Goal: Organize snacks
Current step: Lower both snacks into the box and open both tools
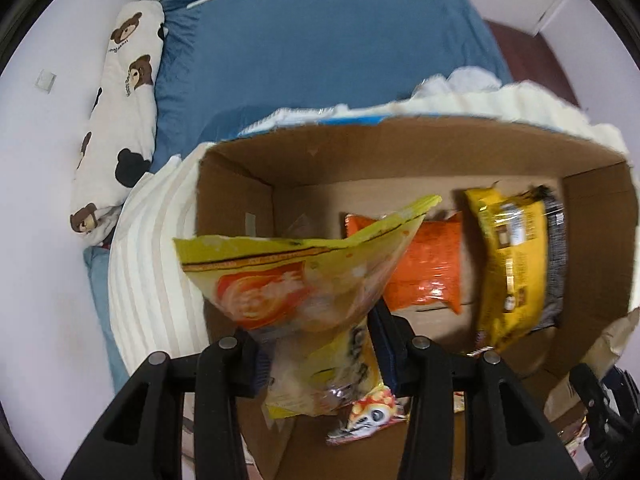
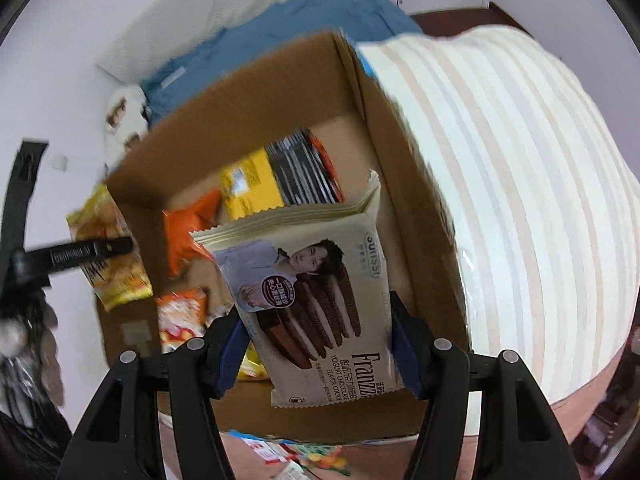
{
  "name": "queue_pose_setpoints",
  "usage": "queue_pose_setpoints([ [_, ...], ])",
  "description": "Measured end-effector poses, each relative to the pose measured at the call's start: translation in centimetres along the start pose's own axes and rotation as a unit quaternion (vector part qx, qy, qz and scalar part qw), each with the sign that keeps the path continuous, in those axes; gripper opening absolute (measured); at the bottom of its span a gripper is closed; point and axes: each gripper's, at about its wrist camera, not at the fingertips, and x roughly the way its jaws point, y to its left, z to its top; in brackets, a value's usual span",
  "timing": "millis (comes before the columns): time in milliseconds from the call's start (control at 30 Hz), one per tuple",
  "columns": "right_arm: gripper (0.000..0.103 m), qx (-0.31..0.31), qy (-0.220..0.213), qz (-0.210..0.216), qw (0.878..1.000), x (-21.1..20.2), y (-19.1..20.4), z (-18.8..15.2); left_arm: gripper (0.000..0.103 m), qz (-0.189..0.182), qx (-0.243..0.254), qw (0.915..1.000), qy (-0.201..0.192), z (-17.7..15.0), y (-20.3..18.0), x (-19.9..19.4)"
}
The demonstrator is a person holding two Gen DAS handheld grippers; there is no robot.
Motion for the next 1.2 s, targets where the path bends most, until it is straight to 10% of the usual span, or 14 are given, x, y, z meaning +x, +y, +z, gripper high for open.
queue_pose_setpoints([
  [133, 0.093, -0.028, 0.0, -0.059, 0.998, 1.5, 1.2, -0.7, 0.058, -0.014, -0.004, 0.9998, 0.016, 0.4, -0.4, 0.9],
  [200, 0.093, -0.04, 0.001, -0.063, 0.997, 1.9, 1.8, -0.8, 0.077, -0.018, -0.008, 0.9997, 0.013, 0.4, -0.5, 0.7],
  [400, 0.095, -0.055, -0.008, -0.071, 0.996, 2.4, 3.5, -0.6, 0.088, -0.048, -0.019, 0.9987, -0.005, -0.1, -0.5, 0.0],
  [700, 0.097, -0.061, -0.017, -0.069, 0.996, 1.4, 4.0, -1.3, 0.088, -0.133, -0.043, 0.9901, -0.011, -3.4, 0.5, -2.1],
  [1200, 0.097, -0.097, -0.091, -0.059, 0.989, -3.7, 4.9, -6.6, 0.088, -0.086, -0.018, 0.9777, -0.191, -14.6, -0.2, -10.6],
])
